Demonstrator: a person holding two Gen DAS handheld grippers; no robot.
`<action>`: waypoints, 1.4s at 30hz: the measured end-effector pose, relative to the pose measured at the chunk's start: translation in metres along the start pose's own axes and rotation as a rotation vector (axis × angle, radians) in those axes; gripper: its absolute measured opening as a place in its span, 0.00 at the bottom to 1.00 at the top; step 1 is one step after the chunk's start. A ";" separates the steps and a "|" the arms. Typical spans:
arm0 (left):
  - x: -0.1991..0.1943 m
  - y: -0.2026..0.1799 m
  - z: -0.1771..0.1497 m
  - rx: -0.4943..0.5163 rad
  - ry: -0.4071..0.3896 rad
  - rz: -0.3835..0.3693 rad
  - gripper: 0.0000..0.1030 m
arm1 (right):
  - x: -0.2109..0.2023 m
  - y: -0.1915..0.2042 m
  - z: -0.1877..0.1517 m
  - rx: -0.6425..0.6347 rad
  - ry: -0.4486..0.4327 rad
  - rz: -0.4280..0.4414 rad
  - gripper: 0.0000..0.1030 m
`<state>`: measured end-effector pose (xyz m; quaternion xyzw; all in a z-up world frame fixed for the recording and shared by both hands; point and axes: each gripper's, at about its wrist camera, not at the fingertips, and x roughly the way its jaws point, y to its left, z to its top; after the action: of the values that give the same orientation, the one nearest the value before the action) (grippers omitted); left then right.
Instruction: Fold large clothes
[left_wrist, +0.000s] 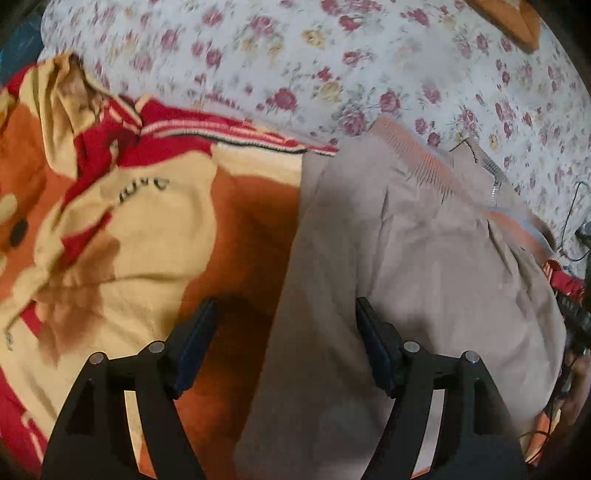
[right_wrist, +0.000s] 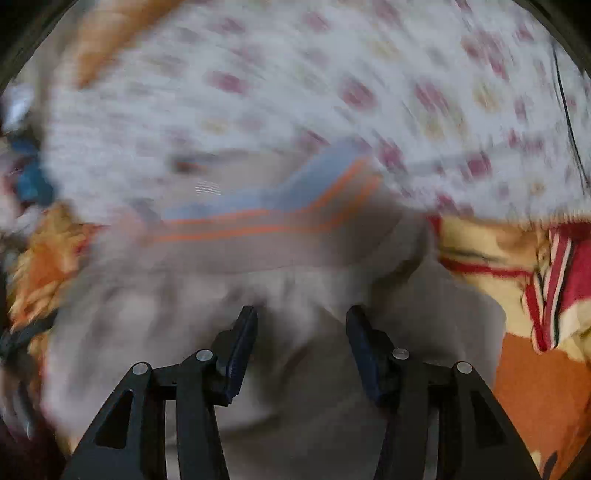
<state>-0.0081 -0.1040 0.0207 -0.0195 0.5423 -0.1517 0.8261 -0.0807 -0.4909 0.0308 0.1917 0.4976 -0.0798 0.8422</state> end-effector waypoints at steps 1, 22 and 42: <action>-0.001 0.005 -0.001 -0.016 0.004 -0.021 0.71 | -0.006 0.000 0.002 0.019 -0.009 0.004 0.50; -0.029 0.011 0.003 0.000 -0.019 -0.112 0.71 | 0.018 0.137 0.004 -0.247 0.044 0.034 0.02; -0.028 0.008 0.001 -0.002 0.045 -0.272 0.75 | -0.112 0.011 -0.037 -0.026 -0.109 -0.040 0.76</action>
<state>-0.0161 -0.0891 0.0447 -0.0902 0.5530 -0.2622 0.7857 -0.1624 -0.4726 0.1145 0.1661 0.4555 -0.1004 0.8688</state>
